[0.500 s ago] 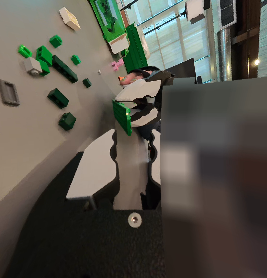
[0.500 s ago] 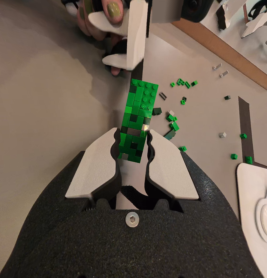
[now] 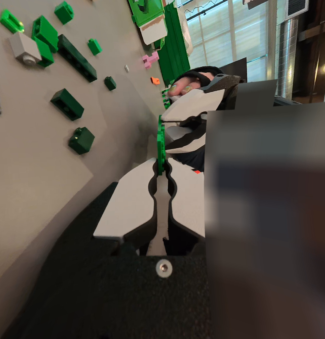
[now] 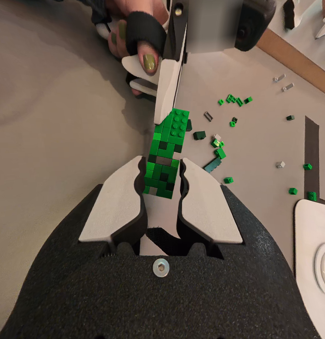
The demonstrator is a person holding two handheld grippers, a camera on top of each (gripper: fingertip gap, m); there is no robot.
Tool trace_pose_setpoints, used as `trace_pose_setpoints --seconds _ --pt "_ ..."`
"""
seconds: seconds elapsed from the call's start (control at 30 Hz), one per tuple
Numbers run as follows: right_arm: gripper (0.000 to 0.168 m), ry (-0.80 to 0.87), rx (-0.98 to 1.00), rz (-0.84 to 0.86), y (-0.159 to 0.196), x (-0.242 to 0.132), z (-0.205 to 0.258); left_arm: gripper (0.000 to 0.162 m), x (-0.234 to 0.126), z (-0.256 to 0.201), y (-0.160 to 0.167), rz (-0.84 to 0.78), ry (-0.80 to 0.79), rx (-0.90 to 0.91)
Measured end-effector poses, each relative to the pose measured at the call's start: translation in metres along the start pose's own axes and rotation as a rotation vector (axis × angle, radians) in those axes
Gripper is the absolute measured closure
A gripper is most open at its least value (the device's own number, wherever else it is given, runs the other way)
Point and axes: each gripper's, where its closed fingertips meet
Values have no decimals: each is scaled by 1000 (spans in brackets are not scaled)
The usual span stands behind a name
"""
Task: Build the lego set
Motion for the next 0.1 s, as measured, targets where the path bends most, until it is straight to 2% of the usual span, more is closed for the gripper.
trace_pose_setpoints --seconds 0.1 --pt "123 -6 -13 -107 -7 -15 -9 156 -2 0 -1 -13 7 -15"
Point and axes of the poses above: each gripper's, where its closed fingertips meet, x out along the fingers, y out of its underside, z = x × y across the jaws, and after that the axes turned 14 degrees about x, right-handed
